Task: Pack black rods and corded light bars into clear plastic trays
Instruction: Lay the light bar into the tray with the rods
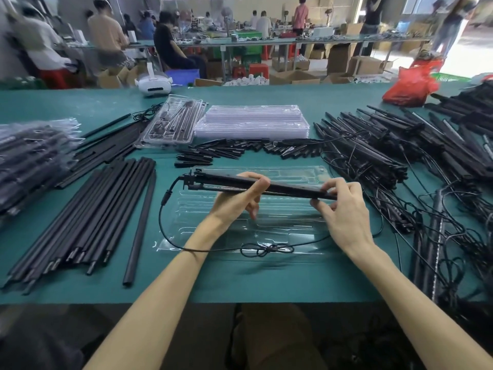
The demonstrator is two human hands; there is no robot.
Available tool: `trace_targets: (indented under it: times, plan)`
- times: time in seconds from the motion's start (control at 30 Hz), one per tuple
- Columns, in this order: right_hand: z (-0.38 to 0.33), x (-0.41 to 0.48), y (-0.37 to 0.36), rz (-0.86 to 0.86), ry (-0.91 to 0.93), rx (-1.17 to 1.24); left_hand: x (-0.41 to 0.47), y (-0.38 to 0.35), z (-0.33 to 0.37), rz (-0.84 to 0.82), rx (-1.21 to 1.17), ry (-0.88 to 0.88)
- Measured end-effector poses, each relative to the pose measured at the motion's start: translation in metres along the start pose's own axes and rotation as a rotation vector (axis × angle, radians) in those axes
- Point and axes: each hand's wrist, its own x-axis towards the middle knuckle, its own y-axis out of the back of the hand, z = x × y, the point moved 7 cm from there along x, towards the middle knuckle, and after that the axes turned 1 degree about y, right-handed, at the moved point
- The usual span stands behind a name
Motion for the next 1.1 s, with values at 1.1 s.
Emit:
trace_targets:
  times: [1.1]
  plan:
    - [-0.011,-0.004,0.004,0.02,0.047,-0.142,-0.036,0.132,0.011,-0.036,0.859,0.261]
